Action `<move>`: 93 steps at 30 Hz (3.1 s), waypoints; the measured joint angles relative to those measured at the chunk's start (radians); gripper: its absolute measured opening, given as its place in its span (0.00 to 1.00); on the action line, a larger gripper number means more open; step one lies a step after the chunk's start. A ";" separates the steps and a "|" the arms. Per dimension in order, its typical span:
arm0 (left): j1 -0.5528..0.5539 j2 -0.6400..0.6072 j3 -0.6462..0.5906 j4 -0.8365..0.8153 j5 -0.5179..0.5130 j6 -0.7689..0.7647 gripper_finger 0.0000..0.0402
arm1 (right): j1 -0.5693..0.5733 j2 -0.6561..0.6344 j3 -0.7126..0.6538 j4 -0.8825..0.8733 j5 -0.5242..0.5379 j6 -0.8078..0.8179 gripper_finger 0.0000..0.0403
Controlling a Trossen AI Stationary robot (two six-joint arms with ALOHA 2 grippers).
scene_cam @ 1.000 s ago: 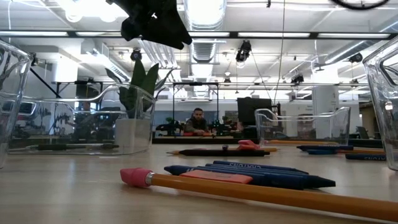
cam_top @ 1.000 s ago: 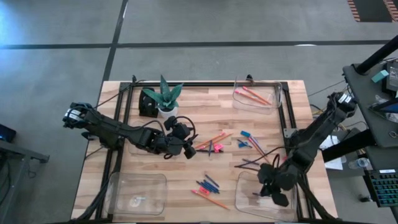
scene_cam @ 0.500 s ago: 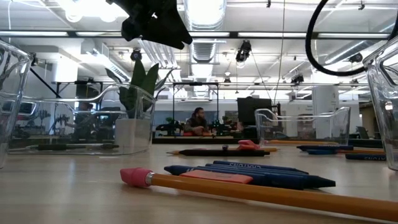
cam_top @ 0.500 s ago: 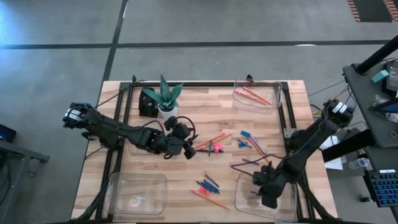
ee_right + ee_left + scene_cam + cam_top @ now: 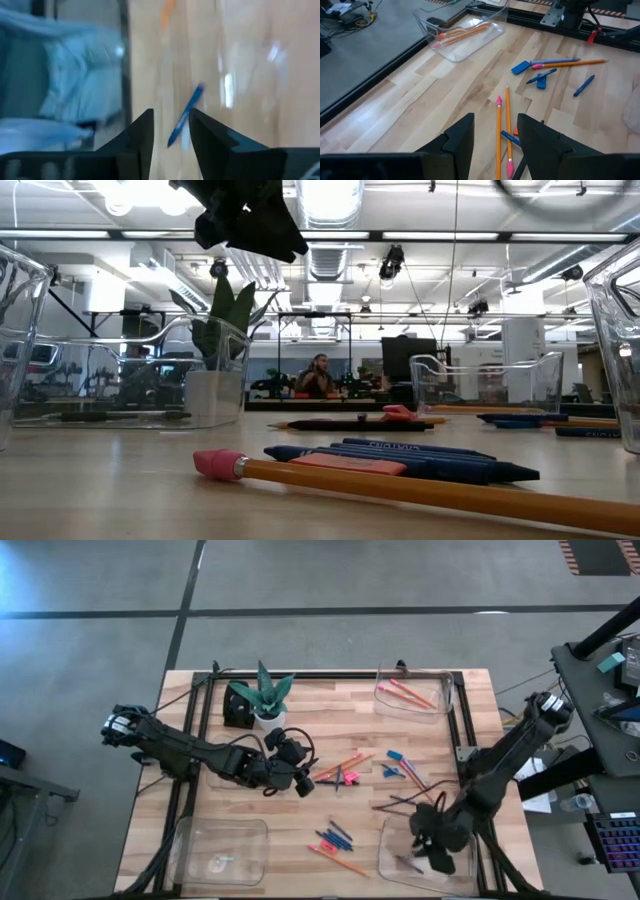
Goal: Sort crayons/erasers/pens/pencils in bins
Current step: Put the blue crayon into the bottom right transparent bin
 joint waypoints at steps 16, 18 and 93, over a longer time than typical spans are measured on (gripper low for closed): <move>0.000 0.000 -0.004 -0.001 0.000 0.000 0.34 | -0.487 -0.107 -0.015 -0.539 0.161 -0.075 0.29; 0.000 0.000 -0.007 -0.004 0.000 0.000 0.34 | -0.541 -0.085 -0.025 -0.493 0.091 -0.128 0.29; 0.000 0.000 -0.048 0.003 0.001 0.000 0.34 | -0.371 -0.155 0.032 -0.289 0.095 -0.336 0.03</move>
